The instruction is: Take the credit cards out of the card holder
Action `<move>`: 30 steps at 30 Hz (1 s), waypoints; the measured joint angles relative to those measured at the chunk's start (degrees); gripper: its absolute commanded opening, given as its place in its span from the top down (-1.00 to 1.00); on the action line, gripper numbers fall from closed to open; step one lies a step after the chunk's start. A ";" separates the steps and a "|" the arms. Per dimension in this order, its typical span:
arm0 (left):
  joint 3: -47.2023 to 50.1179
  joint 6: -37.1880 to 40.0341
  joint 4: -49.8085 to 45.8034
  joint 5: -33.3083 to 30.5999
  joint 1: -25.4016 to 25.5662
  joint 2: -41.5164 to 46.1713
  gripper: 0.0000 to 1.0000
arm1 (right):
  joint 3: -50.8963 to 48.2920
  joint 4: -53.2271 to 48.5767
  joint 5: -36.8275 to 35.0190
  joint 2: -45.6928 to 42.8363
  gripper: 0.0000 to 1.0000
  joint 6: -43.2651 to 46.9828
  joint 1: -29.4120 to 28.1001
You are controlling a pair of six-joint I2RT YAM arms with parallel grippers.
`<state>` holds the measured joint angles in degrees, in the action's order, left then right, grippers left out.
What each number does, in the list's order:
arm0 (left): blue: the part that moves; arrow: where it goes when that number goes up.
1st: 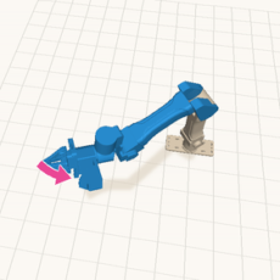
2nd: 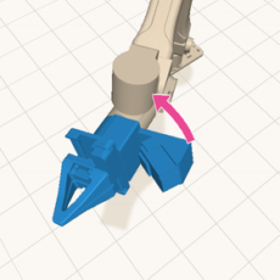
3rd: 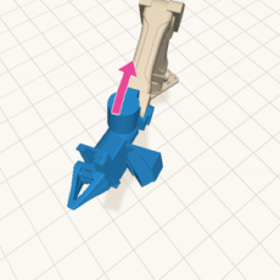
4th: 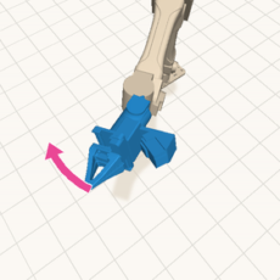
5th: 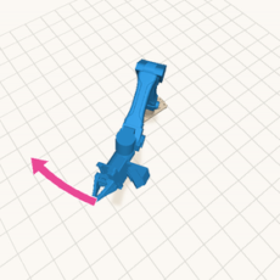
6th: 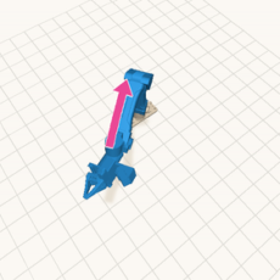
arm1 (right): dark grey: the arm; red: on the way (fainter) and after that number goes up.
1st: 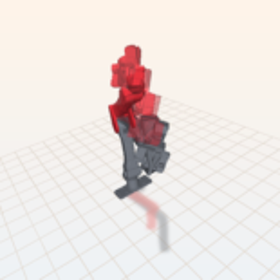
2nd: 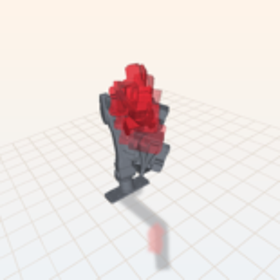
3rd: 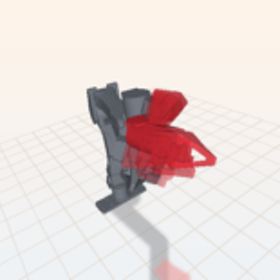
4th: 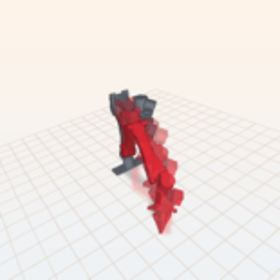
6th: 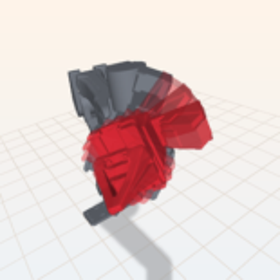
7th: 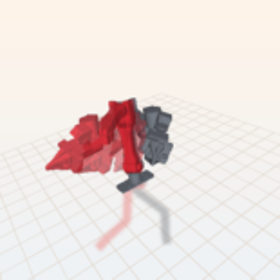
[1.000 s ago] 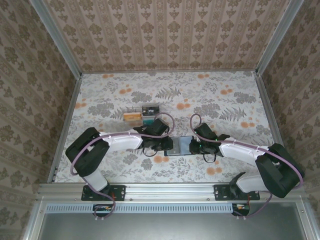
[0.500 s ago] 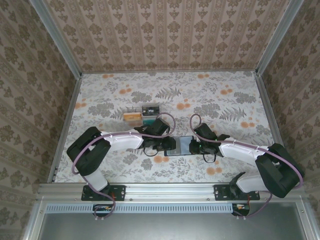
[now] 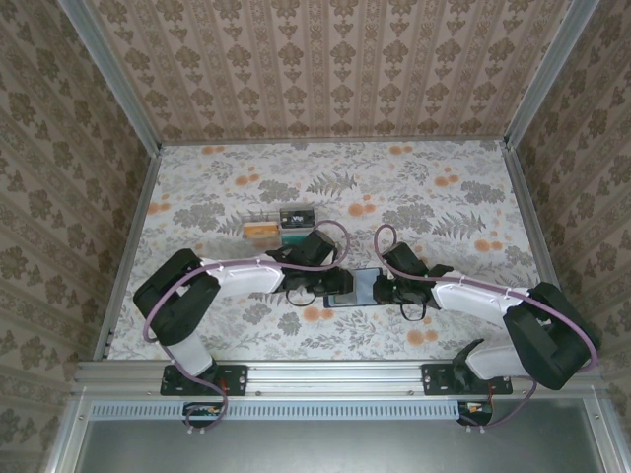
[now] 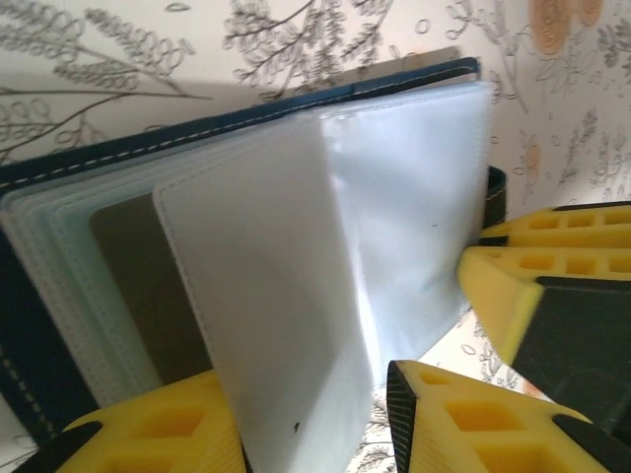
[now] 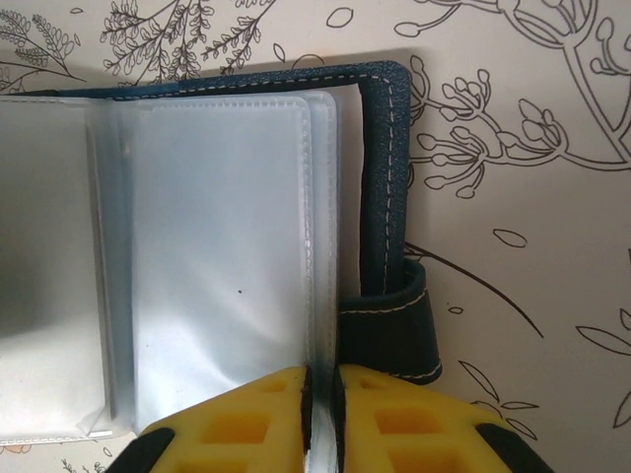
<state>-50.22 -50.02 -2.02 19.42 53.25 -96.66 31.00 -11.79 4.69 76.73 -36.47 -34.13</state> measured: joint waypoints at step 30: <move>-4.76 1.90 0.79 1.62 0.50 -1.49 0.36 | -0.90 -7.32 -3.87 -13.73 0.35 -1.36 0.24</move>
<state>-54.98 -48.12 -1.23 21.04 53.76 -98.15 30.11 -19.11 0.82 63.00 -37.82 -33.89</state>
